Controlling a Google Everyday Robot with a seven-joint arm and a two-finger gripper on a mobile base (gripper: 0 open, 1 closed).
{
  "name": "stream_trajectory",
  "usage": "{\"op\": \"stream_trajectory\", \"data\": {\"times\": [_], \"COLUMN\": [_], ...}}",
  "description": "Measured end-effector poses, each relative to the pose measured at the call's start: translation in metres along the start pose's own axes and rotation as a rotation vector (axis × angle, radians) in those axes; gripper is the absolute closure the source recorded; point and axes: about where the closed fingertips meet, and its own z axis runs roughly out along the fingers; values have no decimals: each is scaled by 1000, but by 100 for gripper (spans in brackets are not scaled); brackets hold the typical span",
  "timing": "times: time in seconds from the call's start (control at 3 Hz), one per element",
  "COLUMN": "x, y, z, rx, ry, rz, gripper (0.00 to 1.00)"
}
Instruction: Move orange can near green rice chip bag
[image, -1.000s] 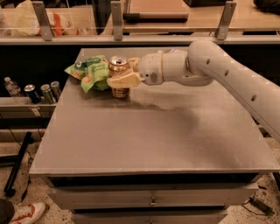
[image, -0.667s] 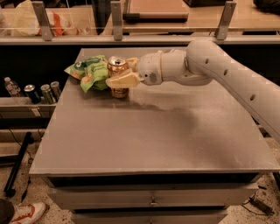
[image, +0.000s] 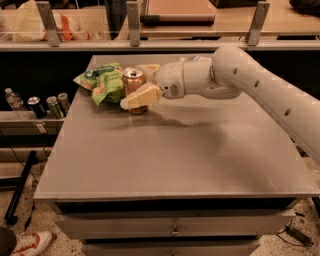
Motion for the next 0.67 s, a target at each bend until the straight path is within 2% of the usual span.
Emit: {"op": "stream_trajectory", "data": {"times": [0.33, 0.67], "x": [1, 3], "y": [1, -1], "z": [-1, -9], "rx": [-1, 7], "ry": [-1, 33], "rz": [3, -11], "gripper": [0, 0]}}
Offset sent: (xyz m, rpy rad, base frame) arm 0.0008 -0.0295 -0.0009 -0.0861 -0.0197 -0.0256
